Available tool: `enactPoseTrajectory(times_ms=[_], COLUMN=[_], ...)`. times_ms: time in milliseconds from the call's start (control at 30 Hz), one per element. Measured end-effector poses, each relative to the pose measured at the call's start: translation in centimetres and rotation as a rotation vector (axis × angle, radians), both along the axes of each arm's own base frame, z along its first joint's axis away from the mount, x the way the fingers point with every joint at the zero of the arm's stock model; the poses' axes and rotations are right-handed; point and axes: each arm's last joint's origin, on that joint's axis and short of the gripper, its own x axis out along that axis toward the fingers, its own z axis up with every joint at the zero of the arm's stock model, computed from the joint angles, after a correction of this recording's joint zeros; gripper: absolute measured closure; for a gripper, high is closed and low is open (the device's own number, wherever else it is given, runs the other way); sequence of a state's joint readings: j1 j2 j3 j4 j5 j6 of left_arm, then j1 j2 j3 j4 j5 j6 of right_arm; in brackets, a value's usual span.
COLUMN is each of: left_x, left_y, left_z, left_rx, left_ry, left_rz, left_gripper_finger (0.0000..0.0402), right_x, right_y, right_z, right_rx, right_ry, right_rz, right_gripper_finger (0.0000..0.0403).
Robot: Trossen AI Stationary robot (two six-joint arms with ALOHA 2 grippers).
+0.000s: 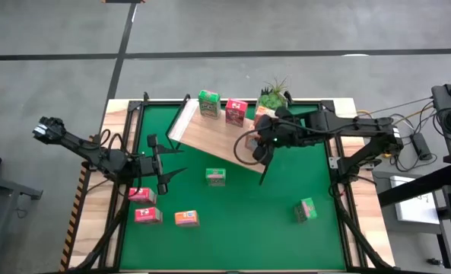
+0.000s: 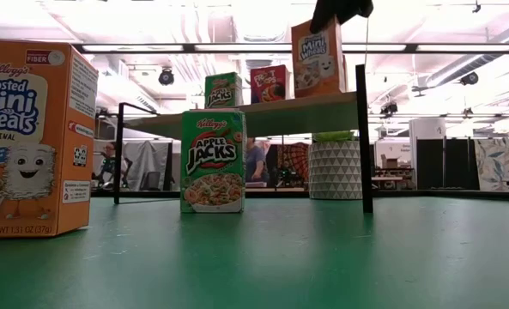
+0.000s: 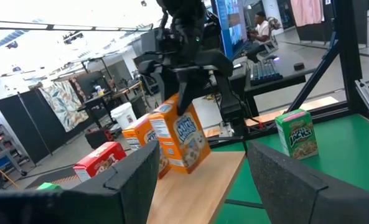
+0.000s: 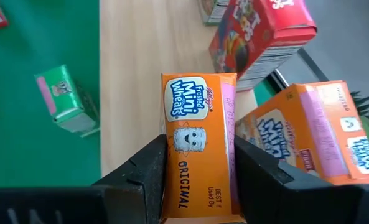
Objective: Stack cereal on shelf
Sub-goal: Put the top orange cereal box aligned with the other orange cereal box on the shelf
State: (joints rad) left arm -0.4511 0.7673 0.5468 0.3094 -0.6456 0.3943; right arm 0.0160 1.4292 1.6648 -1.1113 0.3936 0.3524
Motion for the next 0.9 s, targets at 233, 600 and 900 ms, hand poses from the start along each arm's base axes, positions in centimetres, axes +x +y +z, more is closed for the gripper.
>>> enactPoseTrajectory(times_ms=[233,600,900], left_x=[0.0,0.0,0.0], left_y=[0.0,0.0,0.0], left_z=[-0.1,0.0,0.0], left_rx=[-0.001,-0.001,0.000], left_ry=[0.004,0.005,0.005], left_rz=[0.000,0.000,0.000], left_gripper_finger=[0.0174,0.0174,0.0174], right_x=[0.0,0.5,0.5], right_y=[0.0,0.0,-0.1], right_z=[-0.7,-1.3,-1.5], right_rx=[-0.022,-0.050,-0.083], right_ry=[0.037,0.042,0.050], right_rz=[0.028,0.067,0.058], right_gripper_finger=[0.0254,0.0253,0.0212])
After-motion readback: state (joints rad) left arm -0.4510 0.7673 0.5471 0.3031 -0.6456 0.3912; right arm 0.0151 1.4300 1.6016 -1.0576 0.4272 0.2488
